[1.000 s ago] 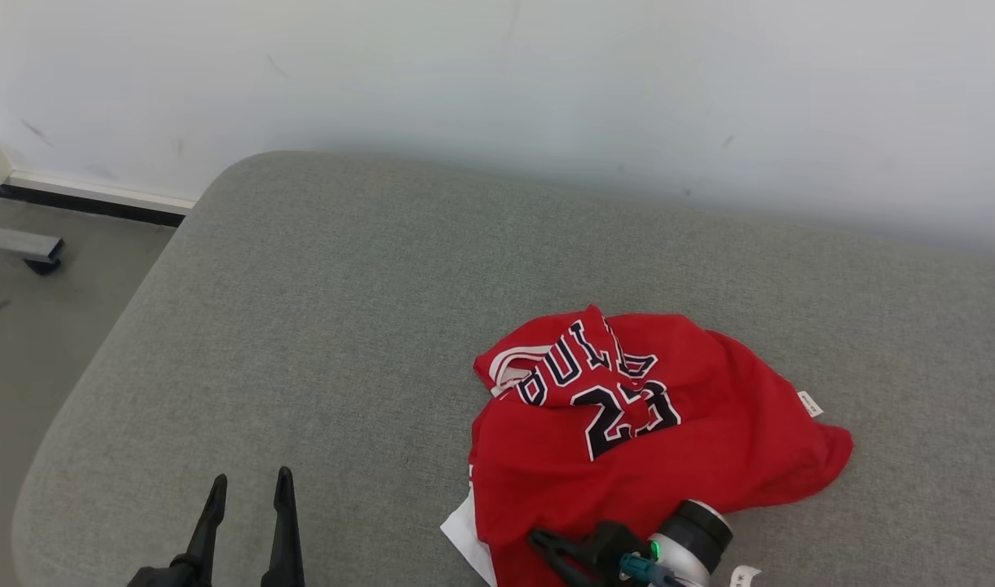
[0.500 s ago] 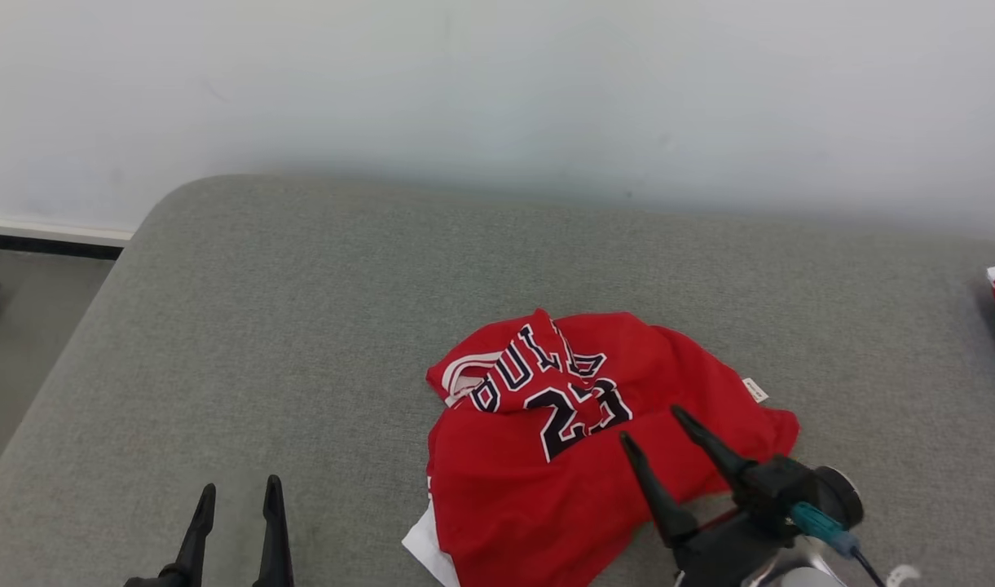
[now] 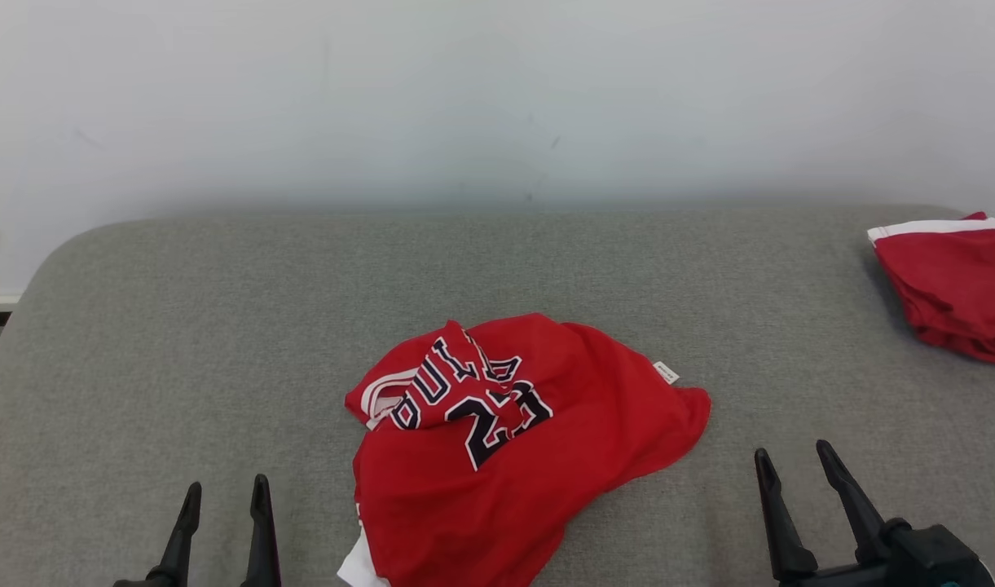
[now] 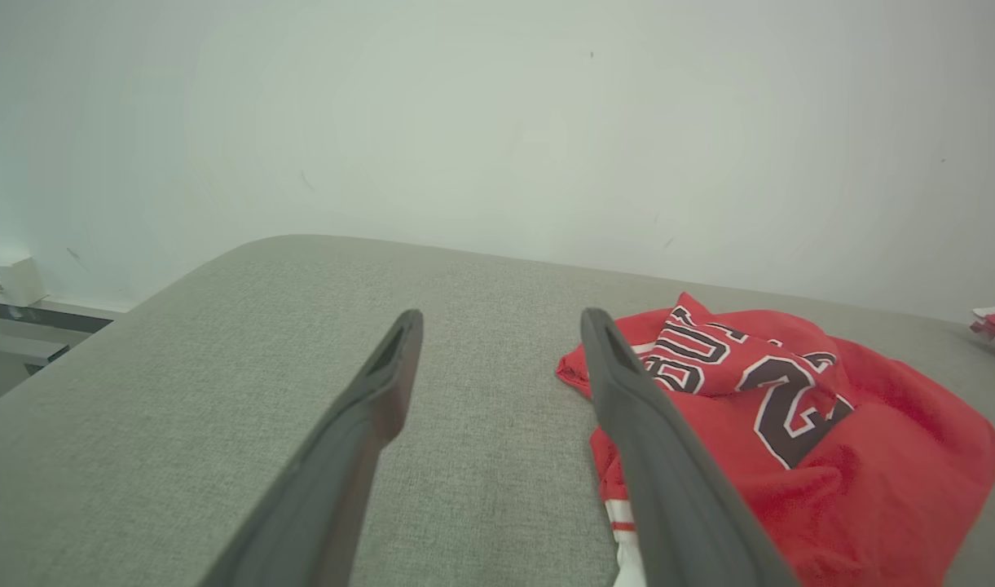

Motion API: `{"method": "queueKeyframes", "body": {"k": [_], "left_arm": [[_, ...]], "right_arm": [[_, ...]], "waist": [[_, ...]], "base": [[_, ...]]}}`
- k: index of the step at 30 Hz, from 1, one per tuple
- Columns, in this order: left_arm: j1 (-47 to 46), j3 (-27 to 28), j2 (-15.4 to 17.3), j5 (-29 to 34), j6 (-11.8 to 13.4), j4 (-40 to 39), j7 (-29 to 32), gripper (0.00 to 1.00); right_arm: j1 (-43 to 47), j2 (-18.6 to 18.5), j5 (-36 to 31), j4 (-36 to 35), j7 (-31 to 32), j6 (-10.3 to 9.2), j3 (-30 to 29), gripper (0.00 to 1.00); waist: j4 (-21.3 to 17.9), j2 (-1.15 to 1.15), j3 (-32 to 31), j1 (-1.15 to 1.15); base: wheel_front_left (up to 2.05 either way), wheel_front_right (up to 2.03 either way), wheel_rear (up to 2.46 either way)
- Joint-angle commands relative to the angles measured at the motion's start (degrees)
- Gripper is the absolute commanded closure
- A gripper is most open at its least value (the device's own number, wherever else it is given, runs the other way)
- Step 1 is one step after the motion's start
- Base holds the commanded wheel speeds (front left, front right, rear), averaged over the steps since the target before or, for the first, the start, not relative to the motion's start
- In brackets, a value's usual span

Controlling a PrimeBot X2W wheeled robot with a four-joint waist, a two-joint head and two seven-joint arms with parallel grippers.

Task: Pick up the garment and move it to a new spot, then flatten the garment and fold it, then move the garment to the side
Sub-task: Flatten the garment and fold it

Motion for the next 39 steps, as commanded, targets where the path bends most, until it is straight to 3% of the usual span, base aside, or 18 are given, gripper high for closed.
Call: {"method": "queueKeyframes", "body": {"k": [1, 12, 27, 39], "left_arm": [[0.92, 0.07, -0.05, 0.63, -0.15, -0.23, -0.17, 0.00], [2.40, 0.43, -0.04, 1.26, 0.40, -1.68, -0.17, 0.00], [3.12, 0.90, 0.09, 3.88, 0.23, -1.99, -0.17, 0.00], [0.53, -1.24, 0.00, 3.11, -0.07, -1.35, -0.17, 0.00]], "right_arm": [[0.79, 0.30, -0.37, -0.46, 0.00, 0.05, -0.34, 0.00], [5.13, 3.00, -1.20, -3.38, -0.01, 0.05, -3.86, 0.00], [3.60, 2.34, -0.43, -1.26, -0.01, 0.05, -3.27, 0.00], [-8.67, -2.44, 0.44, 11.08, 1.12, 0.05, 0.24, 0.00]], "waist": [[-1.55, 0.00, -0.60, 0.00], [-2.10, 0.00, -1.37, 0.00], [-0.47, 0.00, -1.27, 0.00], [3.75, 0.00, 1.32, 0.00]], "base": [[0.00, 0.00, 0.00], [0.00, 0.00, 0.00], [0.00, 0.00, 0.00], [0.00, 0.00, 0.00]]}}
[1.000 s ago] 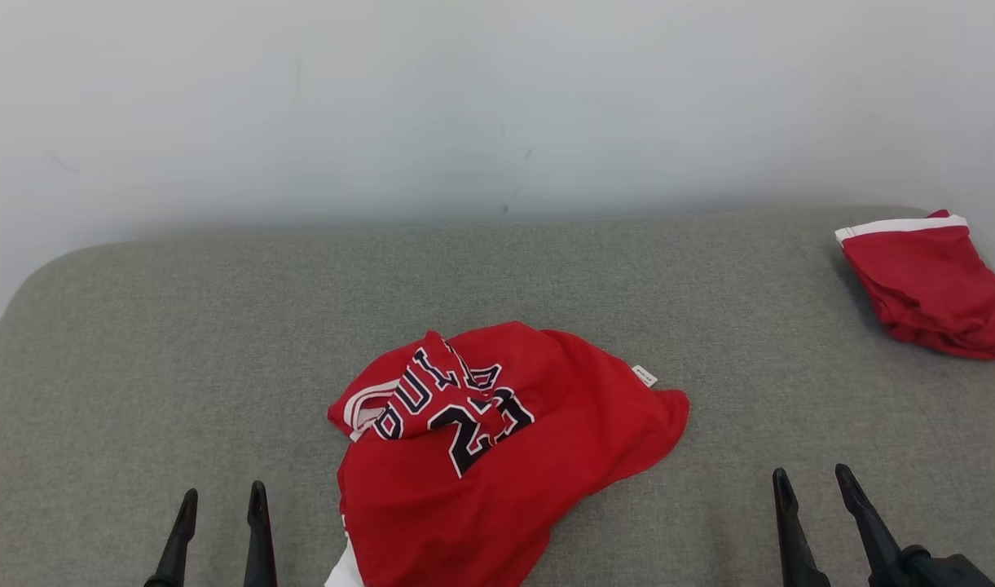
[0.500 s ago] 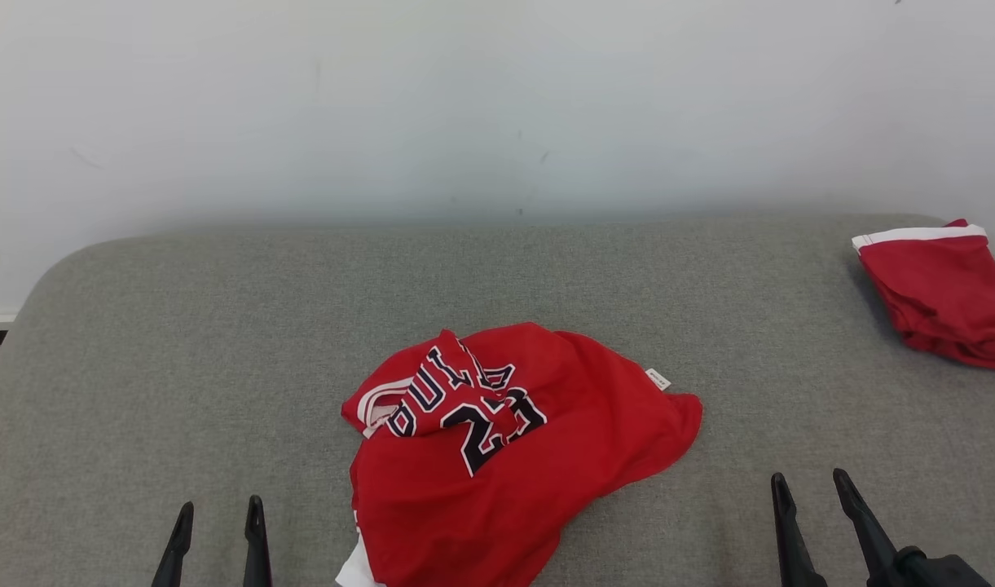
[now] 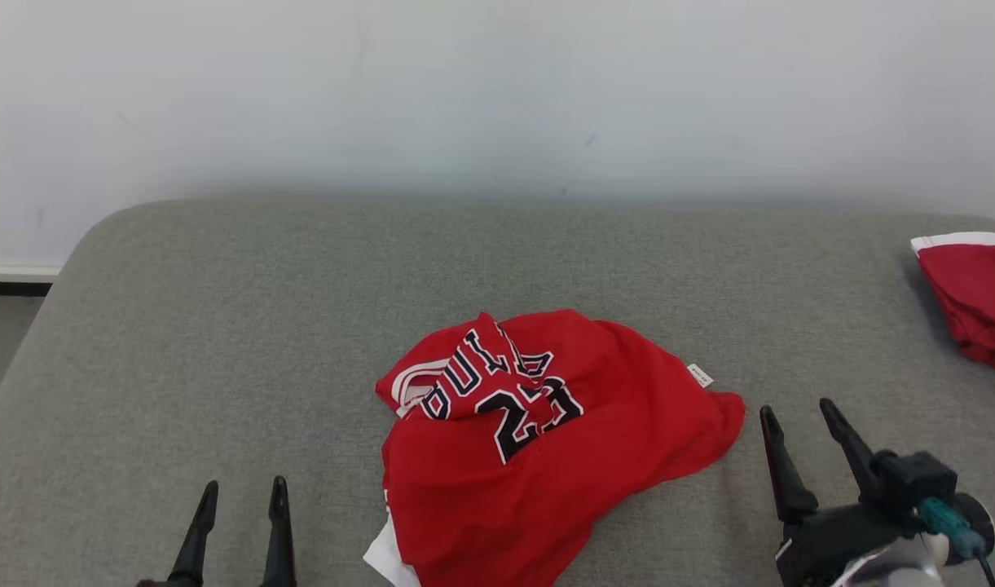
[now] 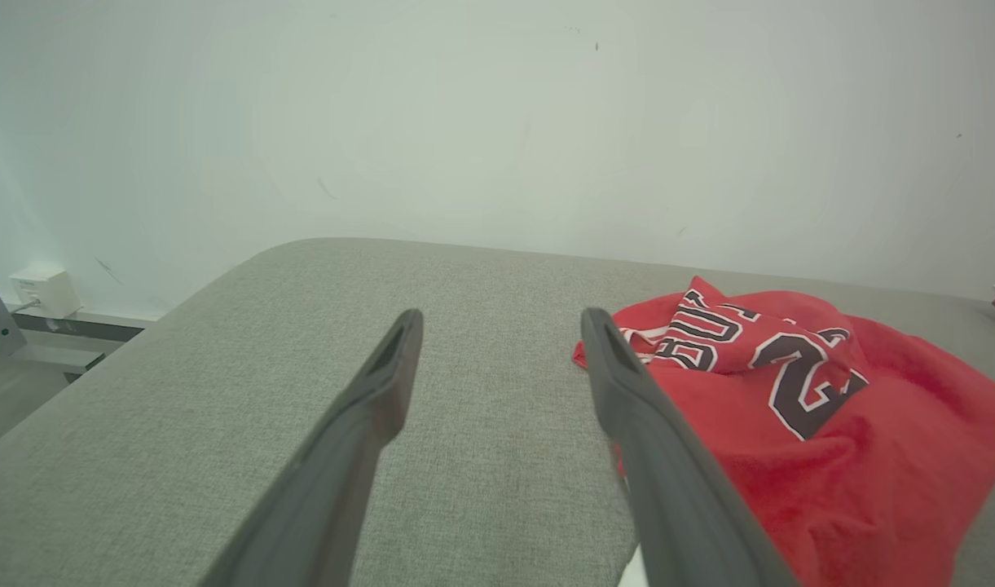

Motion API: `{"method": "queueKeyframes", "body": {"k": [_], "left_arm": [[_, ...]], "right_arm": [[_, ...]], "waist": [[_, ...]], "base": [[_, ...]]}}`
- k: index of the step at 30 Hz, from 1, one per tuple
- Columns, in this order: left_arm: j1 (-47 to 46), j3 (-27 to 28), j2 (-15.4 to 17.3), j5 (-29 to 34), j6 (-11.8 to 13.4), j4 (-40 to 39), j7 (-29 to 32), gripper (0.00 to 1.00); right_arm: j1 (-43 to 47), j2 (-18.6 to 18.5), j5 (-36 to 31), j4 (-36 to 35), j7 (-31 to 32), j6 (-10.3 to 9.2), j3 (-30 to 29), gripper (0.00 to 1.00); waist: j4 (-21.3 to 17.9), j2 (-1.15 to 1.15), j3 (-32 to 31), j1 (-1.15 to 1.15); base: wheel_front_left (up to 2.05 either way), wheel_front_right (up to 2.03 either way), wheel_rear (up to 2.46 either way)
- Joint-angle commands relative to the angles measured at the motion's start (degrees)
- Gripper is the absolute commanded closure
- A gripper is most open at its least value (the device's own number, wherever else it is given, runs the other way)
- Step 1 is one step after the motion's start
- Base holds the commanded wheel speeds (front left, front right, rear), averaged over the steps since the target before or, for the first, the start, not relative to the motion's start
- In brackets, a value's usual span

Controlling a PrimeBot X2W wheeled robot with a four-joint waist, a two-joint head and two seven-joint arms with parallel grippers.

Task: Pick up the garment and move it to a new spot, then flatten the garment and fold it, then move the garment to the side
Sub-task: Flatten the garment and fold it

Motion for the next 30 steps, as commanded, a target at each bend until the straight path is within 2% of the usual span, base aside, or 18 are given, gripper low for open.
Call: {"method": "queueKeyframes", "body": {"k": [1, 10, 18, 19, 20, 21, 25, 30], "left_arm": [[-0.84, -0.43, -0.04, -0.07, -0.01, -0.06, -0.17, 0.00], [-4.29, -2.77, -0.05, -2.35, 0.47, 0.96, -0.17, 0.00], [-5.60, -3.22, -0.07, -3.04, 0.99, 1.30, -0.17, 0.00], [-5.60, -3.12, -0.06, -3.09, 0.97, 1.29, -0.17, 0.00], [-5.60, -3.04, -0.07, -3.14, 1.01, 1.26, -0.17, 0.00], [-5.58, -3.00, -0.07, -3.15, 1.09, 1.24, -0.17, 0.00], [-5.34, -2.83, -0.07, -3.04, 1.31, 1.32, -0.17, 0.00], [-5.31, -2.75, -0.06, -3.16, 1.25, 1.24, -0.17, 0.00]], "right_arm": [[-1.80, -0.42, 0.29, 1.26, 0.00, 0.05, 0.04, 0.00], [-14.53, -3.38, 0.55, 19.09, 2.13, 0.05, 1.91, 0.00], [-20.74, -2.24, 3.04, 34.16, 2.76, 0.05, 3.00, 0.00], [-20.95, -2.04, 3.38, 35.34, 3.07, 0.05, 3.34, 0.60], [-21.11, -1.81, 3.82, 36.29, 3.16, 0.05, 3.89, 0.92], [-21.25, -1.56, 4.41, 36.87, 2.72, 0.05, 4.35, 1.00], [-22.94, -2.21, 6.11, 37.13, 0.68, 0.05, 5.89, 1.00], [-26.20, -7.03, 8.48, 34.40, -0.75, 0.05, 5.77, 1.00]], "waist": [[1.70, 0.00, 1.62, 0.00], [6.64, 0.00, 6.19, 0.00], [8.66, 0.00, 7.48, 0.00], [8.65, 0.00, 7.44, 0.00], [8.58, 0.00, 7.41, 0.00], [8.45, 0.00, 7.35, 0.00], [7.57, 0.00, 6.90, 0.00], [6.79, 0.00, 6.45, 0.00]], "base": [[0.00, 0.00, 0.00], [0.00, 0.00, 0.00], [0.00, 0.00, 0.00], [0.00, 0.00, 0.00], [0.00, 0.00, 0.00], [0.00, 0.00, 0.00], [0.00, 0.00, 0.00], [0.00, 0.00, 0.00]]}}
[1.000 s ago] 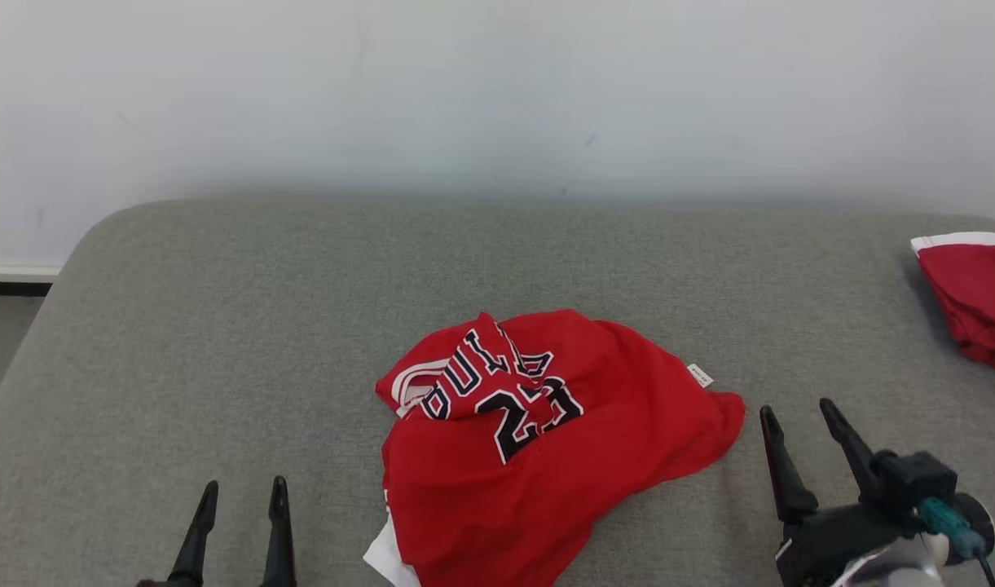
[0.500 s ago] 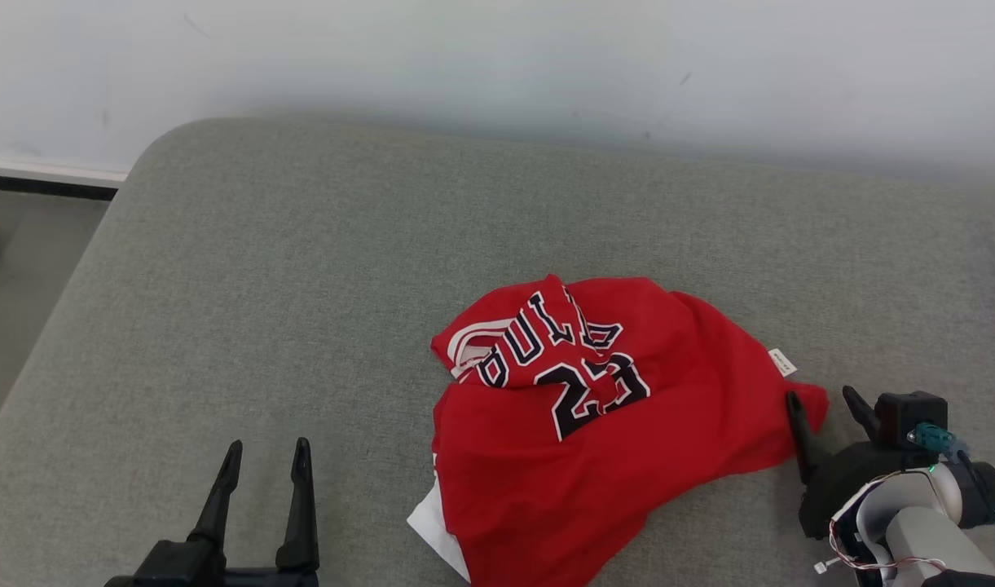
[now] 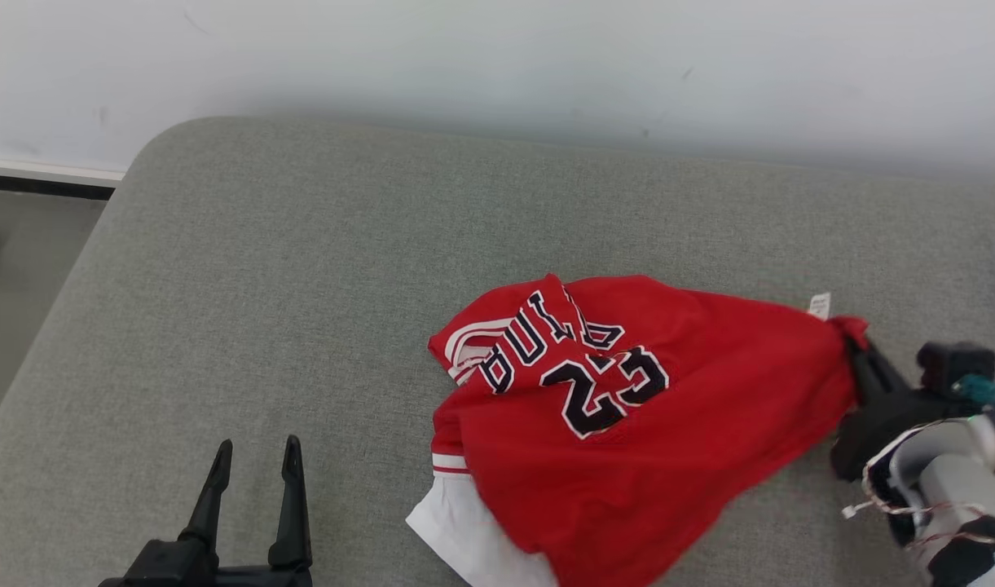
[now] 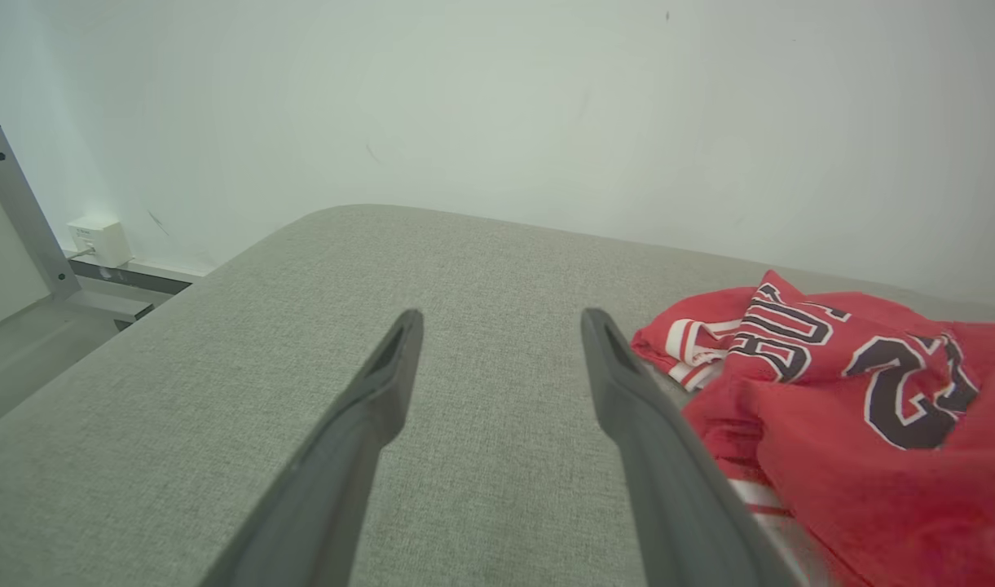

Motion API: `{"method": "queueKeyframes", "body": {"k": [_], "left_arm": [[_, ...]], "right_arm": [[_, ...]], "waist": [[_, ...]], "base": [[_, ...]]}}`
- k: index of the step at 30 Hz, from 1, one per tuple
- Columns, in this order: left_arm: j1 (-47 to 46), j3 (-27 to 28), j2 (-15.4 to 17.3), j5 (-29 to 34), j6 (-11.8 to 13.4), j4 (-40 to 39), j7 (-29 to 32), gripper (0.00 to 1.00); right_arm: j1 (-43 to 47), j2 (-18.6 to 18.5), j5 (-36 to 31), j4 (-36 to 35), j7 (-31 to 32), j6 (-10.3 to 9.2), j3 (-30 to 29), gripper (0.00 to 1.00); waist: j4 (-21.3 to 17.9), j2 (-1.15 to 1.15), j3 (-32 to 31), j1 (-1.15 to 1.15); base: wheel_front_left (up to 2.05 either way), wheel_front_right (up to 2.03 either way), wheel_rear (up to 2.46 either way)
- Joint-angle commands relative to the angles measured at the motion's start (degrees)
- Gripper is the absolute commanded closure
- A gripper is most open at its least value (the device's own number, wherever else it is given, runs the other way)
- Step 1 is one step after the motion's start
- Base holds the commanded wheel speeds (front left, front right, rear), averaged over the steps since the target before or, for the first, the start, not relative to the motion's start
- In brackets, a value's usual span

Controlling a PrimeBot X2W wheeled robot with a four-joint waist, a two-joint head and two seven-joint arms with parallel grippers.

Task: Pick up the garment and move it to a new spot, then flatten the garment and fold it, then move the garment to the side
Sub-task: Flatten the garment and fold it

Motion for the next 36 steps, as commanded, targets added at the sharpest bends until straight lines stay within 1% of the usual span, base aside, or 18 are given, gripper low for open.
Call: {"method": "queueKeyframes", "body": {"k": [1, 3, 6, 10, 12, 15, 16, 17, 19, 21, 25, 26, 29, 33, 36], "left_arm": [[-0.19, -0.01, -0.03, -0.40, 0.08, -0.01, -0.17, 0.00], [-0.30, -0.21, -0.03, -0.48, 0.01, 0.01, -0.17, 0.00], [-0.60, -0.64, -0.04, -0.52, -0.20, 0.04, -0.17, 0.00], [-0.24, -0.64, -0.04, -0.93, -0.02, 0.15, -0.17, 0.00], [-0.31, -0.77, -0.04, -0.98, -0.05, 0.20, -0.17, 0.00], [-0.96, -1.25, -0.04, -1.16, -0.09, 0.48, -0.17, 0.00], [-1.13, -1.31, -0.03, -1.18, -0.10, 0.61, -0.17, 0.00], [-1.25, -1.38, -0.03, -1.22, -0.12, 0.76, -0.17, 0.00], [-1.21, -1.48, -0.04, -1.03, -0.18, 0.95, -0.17, 0.00], [-0.82, -1.39, -0.04, -0.77, -0.05, 0.91, -0.17, 0.00], [0.52, -0.34, -0.03, -0.12, -0.39, 1.19, -0.17, 0.00], [0.75, 0.00, -0.02, 0.10, -0.45, 1.16, -0.17, 0.00], [1.64, 0.79, -0.03, 0.58, -0.54, 0.86, -0.17, 0.00], [2.51, 2.09, -0.03, 0.81, -1.03, 0.66, -0.17, 0.00], [2.79, 2.81, -0.04, 0.97, -1.16, 0.44, -0.17, 0.00]], "right_arm": [[-0.91, -2.33, 0.84, -0.62, -0.32, 0.05, 0.01, 1.00], [-2.66, -5.43, 1.80, -1.62, -0.06, 0.05, 0.56, 1.00], [-6.19, -10.04, 2.57, -2.47, 2.03, 0.05, 1.79, 1.00], [-11.10, -12.82, 4.03, -1.87, 4.88, 0.05, 3.18, 1.00], [-12.37, -13.25, 4.15, -1.11, 5.13, 0.05, 3.15, 1.00], [-14.82, -13.41, 3.25, 2.12, 5.55, 0.05, 3.49, 1.00], [-15.45, -13.08, 2.83, 2.87, 5.11, 0.05, 3.86, 0.32], [-15.52, -12.65, 2.58, 3.98, 4.98, 0.05, 4.16, 0.00], [-15.68, -12.11, 2.47, 4.96, 3.52, 0.05, 4.49, 0.00], [-15.76, -12.43, 1.70, 5.15, 1.61, 0.05, 4.97, 0.00], [-14.46, -11.49, 1.33, 2.56, -0.60, 0.05, 4.37, 0.00], [-13.62, -11.02, 1.30, 1.17, -0.80, 0.05, 4.25, 0.00], [-10.01, -10.18, 0.82, -6.15, -0.75, 0.05, 2.62, 0.00], [-2.52, -7.99, 0.40, -16.04, -0.67, 0.05, -0.29, 0.00], [3.92, -6.56, -0.28, -22.16, -0.68, 0.05, -2.15, 0.00]], "waist": [[-0.16, -0.01, -0.25, 0.00], [0.00, -0.01, -0.22, 0.00], [0.63, -0.01, 0.15, 0.00], [1.10, -0.01, 0.69, 0.00], [1.23, -0.01, 0.85, 0.00], [1.83, -0.01, 1.09, 0.00], [1.92, -0.01, 1.09, 0.00], [1.99, -0.01, 0.97, 0.00], [1.87, -0.01, 0.52, 0.00], [1.36, -0.01, -0.12, 0.00], [-0.54, -0.01, -2.11, 0.00], [-1.09, -0.01, -2.66, 0.00], [-2.80, -0.01, -3.94, 0.00], [-4.76, -0.01, -4.93, 0.00], [-5.71, -0.01, -5.44, 0.00]], "base": [[0.00, 0.00, 0.00], [0.00, 0.00, 0.00], [0.00, 0.00, 0.00], [0.00, 0.00, 0.00], [0.00, 0.00, 0.00], [0.00, 0.00, 0.00], [0.00, 0.00, 0.00], [0.00, 0.00, 0.00], [0.00, 0.00, 0.00], [0.00, 0.00, 0.00], [0.00, 0.00, 0.00], [0.00, 0.00, 0.00], [0.00, 0.00, 0.00], [0.00, 0.00, 0.00], [0.00, 0.00, 0.00]]}}
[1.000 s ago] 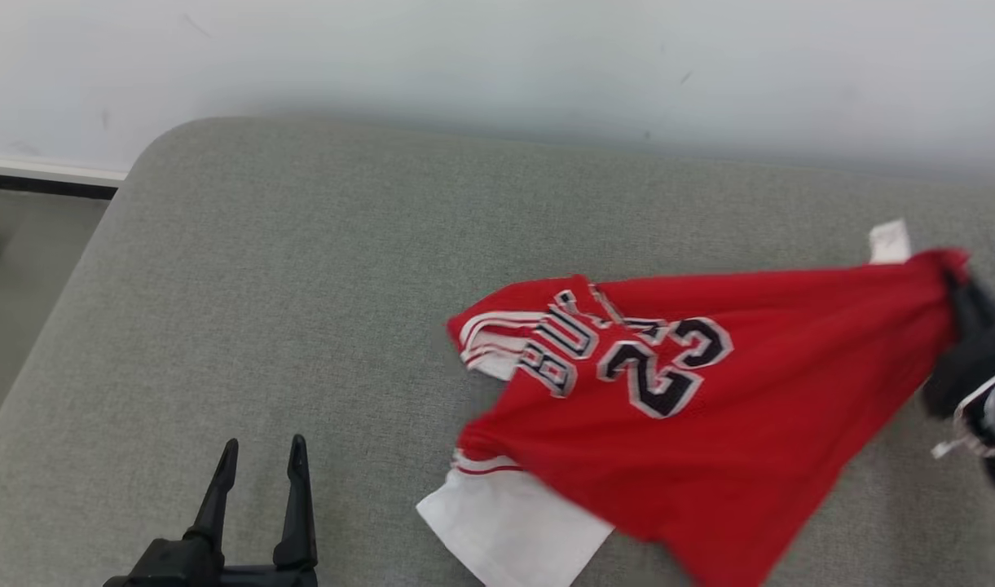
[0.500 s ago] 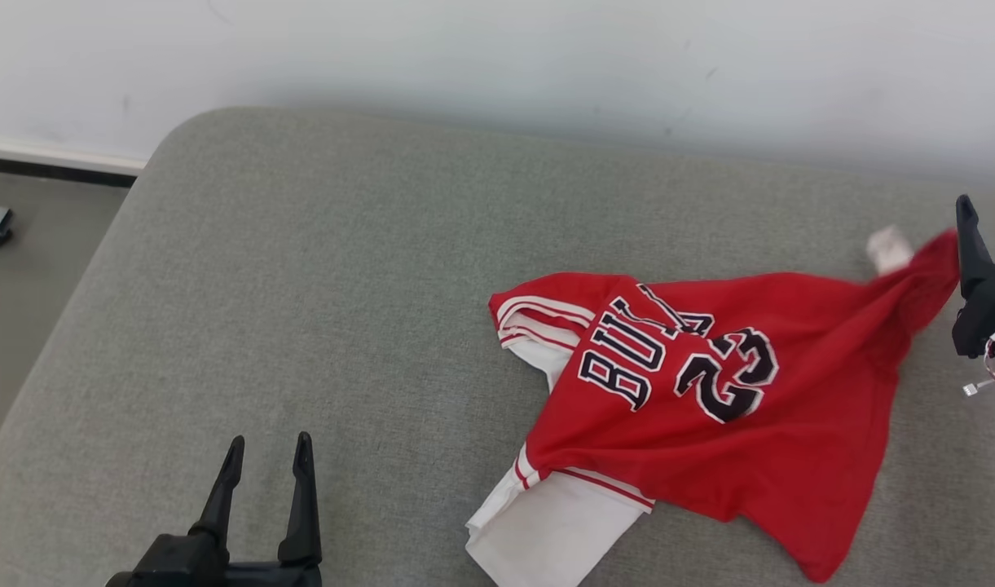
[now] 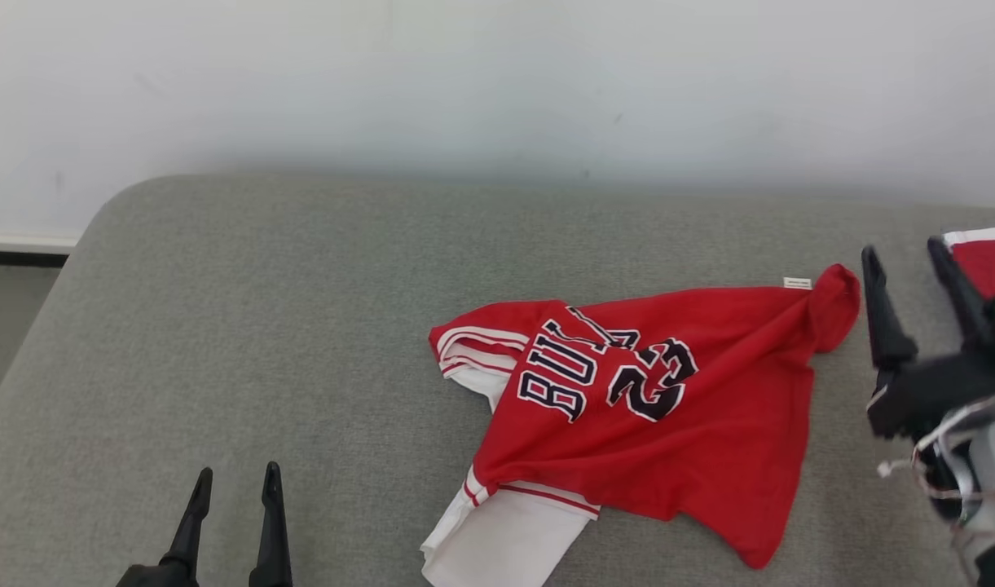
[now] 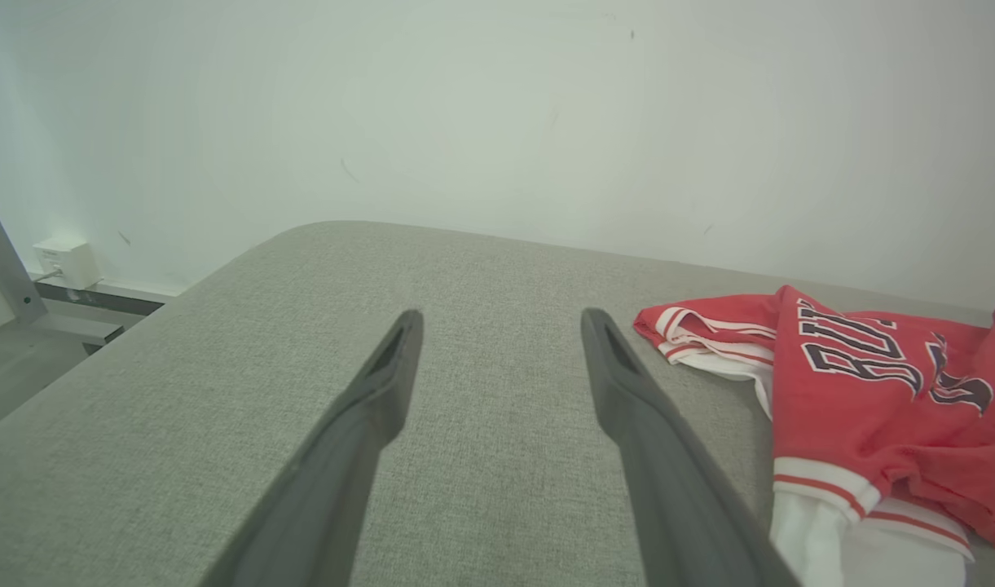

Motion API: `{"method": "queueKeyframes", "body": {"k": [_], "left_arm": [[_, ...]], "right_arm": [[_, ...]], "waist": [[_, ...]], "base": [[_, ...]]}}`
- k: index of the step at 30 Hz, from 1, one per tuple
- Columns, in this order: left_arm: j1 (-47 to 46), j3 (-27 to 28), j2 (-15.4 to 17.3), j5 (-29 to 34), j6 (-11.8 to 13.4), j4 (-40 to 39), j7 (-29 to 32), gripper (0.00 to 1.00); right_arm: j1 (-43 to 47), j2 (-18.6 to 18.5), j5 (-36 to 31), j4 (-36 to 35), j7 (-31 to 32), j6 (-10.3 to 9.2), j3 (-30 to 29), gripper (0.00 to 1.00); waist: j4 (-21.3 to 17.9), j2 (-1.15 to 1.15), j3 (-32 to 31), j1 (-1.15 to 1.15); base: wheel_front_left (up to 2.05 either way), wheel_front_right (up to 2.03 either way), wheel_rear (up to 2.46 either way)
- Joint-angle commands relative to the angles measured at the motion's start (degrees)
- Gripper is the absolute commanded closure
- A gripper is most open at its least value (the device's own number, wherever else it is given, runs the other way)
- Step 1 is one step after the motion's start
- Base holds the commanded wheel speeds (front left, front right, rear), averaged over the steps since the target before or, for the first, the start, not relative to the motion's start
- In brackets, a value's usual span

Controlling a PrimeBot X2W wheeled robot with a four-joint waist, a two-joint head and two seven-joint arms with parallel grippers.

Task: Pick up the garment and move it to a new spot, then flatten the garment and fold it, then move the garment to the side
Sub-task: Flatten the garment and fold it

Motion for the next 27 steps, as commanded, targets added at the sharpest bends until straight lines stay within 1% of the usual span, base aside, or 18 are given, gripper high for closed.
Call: {"method": "queueKeyframes", "body": {"k": [1, 3, 6, 14, 18, 19, 21, 27], "left_arm": [[0.79, 0.48, -0.04, 0.14, -0.17, -0.26, -0.17, 0.00], [1.28, 0.72, -0.04, 0.24, -0.33, -0.34, -0.17, 0.00], [1.75, 0.41, -0.05, 0.31, -0.06, -0.54, -0.17, 0.00], [2.29, -0.43, -0.05, -0.01, 0.39, -1.16, -0.17, 0.00], [1.95, -0.91, -0.04, -0.21, 0.44, -1.28, -0.17, 0.00], [1.95, -0.91, -0.04, -0.21, 0.44, -1.28, -0.17, 0.00], [1.54, -1.01, -0.04, -0.25, 0.42, -1.27, -0.17, 0.00], [0.45, -1.06, -0.05, -0.11, 0.18, -0.74, -0.17, 0.00]], "right_arm": [[3.89, 0.92, -0.45, -3.13, 0.02, 0.05, -1.26, 0.00], [8.16, 1.97, -0.66, -6.17, 0.02, 0.05, -2.74, 0.00], [14.07, 3.69, -0.59, -8.67, 0.00, 0.05, -3.85, 0.00], [24.05, 7.52, 0.13, -11.01, 1.16, 0.05, -5.11, 0.00], [26.70, 9.83, -0.47, -10.15, 2.65, 0.05, -4.24, 0.00], [26.70, 9.83, -0.47, -10.15, 2.65, 0.05, -4.24, 0.00], [27.20, 10.78, -1.16, -9.31, 3.51, 0.05, -2.89, 0.00], [26.39, 13.25, -2.65, -3.87, 4.87, 0.05, -1.17, 0.00]], "waist": [[-1.81, 0.00, -1.47, 0.01], [-2.19, 0.00, -1.83, 0.01], [-2.35, 0.00, -2.31, 0.01], [-1.89, 0.00, -2.47, 0.01], [-1.40, 0.00, -1.80, 0.01], [-1.40, 0.00, -1.80, 0.01], [-1.18, 0.00, -1.34, 0.01], [-0.20, 0.00, -0.75, 0.01]], "base": [[0.00, 0.00, 0.00], [0.00, 0.00, 0.00], [0.00, 0.00, 0.00], [0.00, 0.00, 0.00], [0.00, 0.00, 0.00], [0.00, 0.00, 0.00], [0.00, 0.00, 0.00], [0.00, 0.00, 0.00]]}}
